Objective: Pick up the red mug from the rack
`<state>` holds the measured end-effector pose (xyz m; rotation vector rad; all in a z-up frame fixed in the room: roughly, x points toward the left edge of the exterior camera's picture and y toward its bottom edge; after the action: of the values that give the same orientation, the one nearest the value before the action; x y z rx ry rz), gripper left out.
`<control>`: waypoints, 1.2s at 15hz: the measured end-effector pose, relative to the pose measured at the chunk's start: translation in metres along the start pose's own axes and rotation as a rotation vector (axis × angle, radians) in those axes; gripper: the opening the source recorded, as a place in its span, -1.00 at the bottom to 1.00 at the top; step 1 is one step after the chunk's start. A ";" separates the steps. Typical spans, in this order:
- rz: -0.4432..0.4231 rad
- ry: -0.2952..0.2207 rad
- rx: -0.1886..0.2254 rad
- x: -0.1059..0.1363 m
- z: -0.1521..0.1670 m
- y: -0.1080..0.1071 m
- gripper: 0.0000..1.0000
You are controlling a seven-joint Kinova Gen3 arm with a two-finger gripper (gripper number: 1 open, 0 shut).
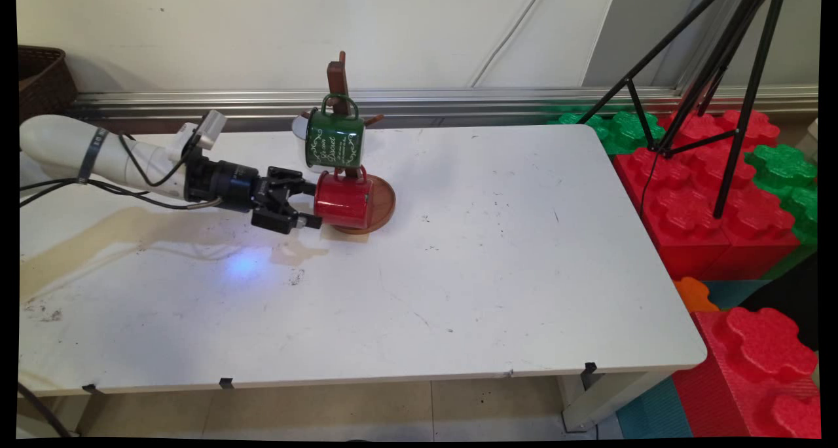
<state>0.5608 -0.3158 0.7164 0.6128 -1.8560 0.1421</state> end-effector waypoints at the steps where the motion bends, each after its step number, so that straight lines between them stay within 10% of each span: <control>1: -0.005 0.005 0.001 -0.001 0.003 -0.001 1.00; 17: -0.054 0.033 -0.004 -0.011 0.028 -0.006 1.00; 18: -0.055 0.035 -0.007 -0.011 0.028 -0.006 -1.00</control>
<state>0.5422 -0.3280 0.6951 0.6521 -1.8034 0.1095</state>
